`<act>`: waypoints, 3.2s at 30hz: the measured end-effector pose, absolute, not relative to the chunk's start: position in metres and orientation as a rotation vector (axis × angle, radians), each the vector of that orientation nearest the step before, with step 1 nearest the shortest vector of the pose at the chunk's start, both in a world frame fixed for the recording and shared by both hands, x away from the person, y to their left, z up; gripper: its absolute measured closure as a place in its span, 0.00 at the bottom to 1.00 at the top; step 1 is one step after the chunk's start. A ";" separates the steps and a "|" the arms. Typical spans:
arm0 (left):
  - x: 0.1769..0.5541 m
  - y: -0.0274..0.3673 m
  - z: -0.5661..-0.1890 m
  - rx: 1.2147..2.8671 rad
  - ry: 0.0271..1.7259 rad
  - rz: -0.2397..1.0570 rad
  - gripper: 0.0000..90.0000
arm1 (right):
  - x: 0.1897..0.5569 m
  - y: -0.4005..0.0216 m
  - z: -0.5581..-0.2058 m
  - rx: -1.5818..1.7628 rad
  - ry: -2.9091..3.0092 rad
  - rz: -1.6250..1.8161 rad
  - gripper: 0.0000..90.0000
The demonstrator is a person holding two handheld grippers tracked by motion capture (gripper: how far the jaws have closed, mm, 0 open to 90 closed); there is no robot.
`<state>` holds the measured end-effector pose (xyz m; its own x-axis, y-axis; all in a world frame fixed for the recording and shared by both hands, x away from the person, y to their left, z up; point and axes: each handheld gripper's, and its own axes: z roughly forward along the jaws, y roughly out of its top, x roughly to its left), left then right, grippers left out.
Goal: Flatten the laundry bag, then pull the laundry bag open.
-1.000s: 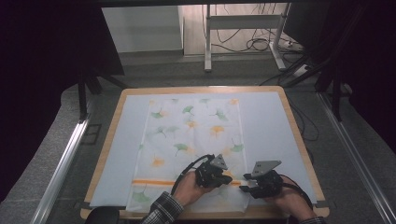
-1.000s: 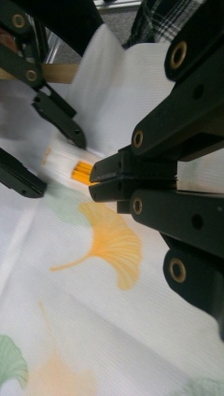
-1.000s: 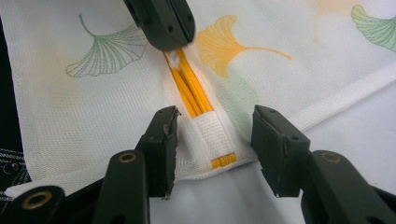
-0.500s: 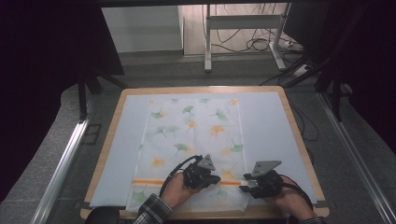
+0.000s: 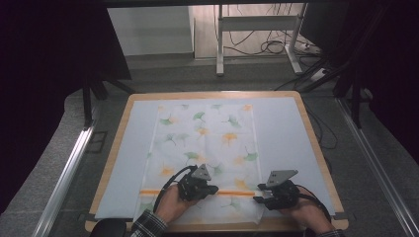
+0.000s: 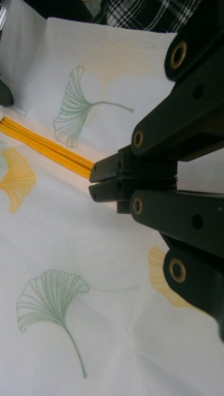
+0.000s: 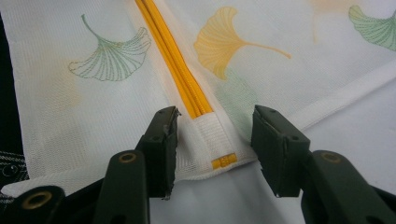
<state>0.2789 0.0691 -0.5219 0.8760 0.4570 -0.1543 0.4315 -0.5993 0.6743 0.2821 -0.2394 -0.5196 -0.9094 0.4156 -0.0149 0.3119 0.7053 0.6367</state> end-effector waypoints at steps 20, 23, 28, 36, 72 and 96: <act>0.257 0.146 -0.523 2.284 0.816 0.140 1.00 | 0.282 -0.239 -0.520 0.601 2.750 0.983 0.56; 0.254 0.159 -0.524 2.269 0.852 0.152 1.00 | 0.282 -0.239 -0.520 0.604 2.749 0.983 0.56; 0.247 0.188 -0.525 2.247 0.924 0.184 1.00 | 0.282 -0.239 -0.520 0.605 2.748 0.986 0.56; 0.237 0.214 -0.525 2.239 0.991 0.232 1.00 | 0.282 -0.239 -0.520 0.611 2.747 0.987 0.56; 0.223 0.270 -0.523 2.170 1.216 0.366 1.00 | 0.281 -0.239 -0.520 0.623 2.740 0.991 0.56; 0.227 0.269 -0.521 2.058 1.211 0.395 0.81 | 0.276 -0.229 -0.518 0.612 2.750 0.920 0.39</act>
